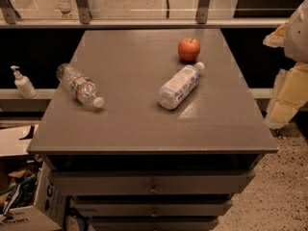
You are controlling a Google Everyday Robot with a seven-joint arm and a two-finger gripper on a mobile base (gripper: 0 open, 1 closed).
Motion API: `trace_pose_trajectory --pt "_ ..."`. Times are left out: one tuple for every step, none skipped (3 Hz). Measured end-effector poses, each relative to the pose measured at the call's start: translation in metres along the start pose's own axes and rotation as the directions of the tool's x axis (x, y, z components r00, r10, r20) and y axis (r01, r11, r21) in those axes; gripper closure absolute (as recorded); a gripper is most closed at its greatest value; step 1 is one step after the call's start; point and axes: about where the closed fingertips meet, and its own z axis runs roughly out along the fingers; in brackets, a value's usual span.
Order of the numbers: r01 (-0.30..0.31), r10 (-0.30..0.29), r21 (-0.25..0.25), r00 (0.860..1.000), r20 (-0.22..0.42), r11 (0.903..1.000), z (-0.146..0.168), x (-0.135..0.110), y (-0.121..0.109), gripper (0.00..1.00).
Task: Move water bottle near apple
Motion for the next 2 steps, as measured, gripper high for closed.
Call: trace_pose_trajectory --pt "0.003 -0.003 0.000 1.000 0.024 1.0000 0.0035 -0.0076 0.0011 0.00" --pt "0.003 -0.003 0.000 1.000 0.024 1.0000 0.0034 -0.0076 0.0011 0.00"
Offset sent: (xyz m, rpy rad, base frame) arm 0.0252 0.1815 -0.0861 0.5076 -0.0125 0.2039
